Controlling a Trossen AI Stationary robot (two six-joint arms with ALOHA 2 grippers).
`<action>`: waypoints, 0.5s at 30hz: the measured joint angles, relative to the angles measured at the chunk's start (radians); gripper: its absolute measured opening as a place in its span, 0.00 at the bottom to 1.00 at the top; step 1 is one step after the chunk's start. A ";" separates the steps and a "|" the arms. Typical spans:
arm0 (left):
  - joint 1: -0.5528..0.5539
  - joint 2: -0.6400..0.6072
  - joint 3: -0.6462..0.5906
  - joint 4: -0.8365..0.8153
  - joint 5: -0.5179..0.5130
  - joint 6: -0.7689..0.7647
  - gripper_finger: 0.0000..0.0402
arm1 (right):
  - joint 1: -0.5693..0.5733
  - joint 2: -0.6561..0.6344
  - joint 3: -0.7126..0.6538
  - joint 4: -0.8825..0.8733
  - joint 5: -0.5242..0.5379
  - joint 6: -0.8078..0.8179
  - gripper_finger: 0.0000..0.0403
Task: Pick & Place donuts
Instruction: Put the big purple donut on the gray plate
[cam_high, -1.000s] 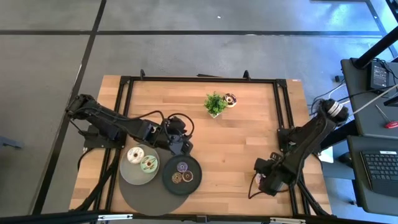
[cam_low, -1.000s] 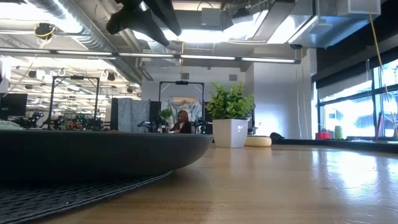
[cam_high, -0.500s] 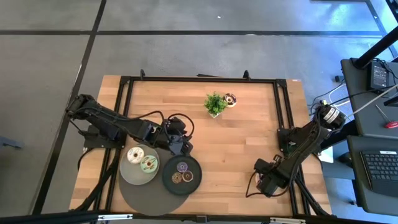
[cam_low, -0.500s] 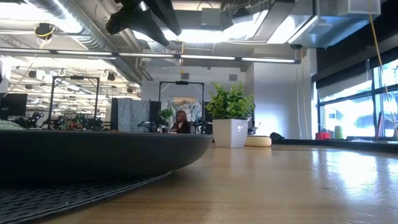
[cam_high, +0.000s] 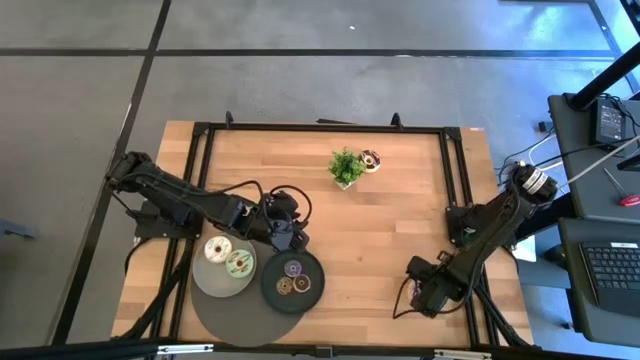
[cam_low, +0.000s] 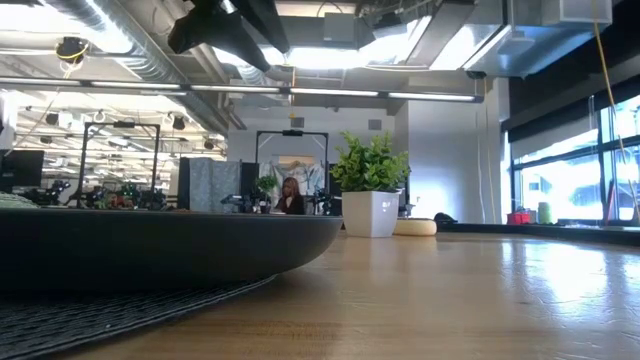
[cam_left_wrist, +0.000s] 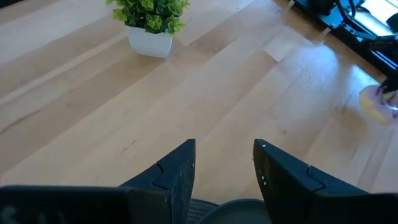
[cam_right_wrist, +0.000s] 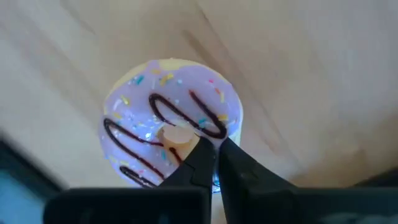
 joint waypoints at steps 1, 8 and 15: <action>-0.002 0.000 0.000 0.000 0.000 0.001 0.39 | -0.016 -0.012 0.020 -0.007 0.017 -0.014 0.04; -0.007 -0.002 0.000 -0.035 0.018 0.066 0.39 | -0.249 -0.045 0.203 -0.080 0.135 -0.355 0.04; -0.047 -0.102 -0.001 -0.043 0.064 0.049 0.39 | -0.565 -0.035 0.278 0.159 0.156 -0.778 0.04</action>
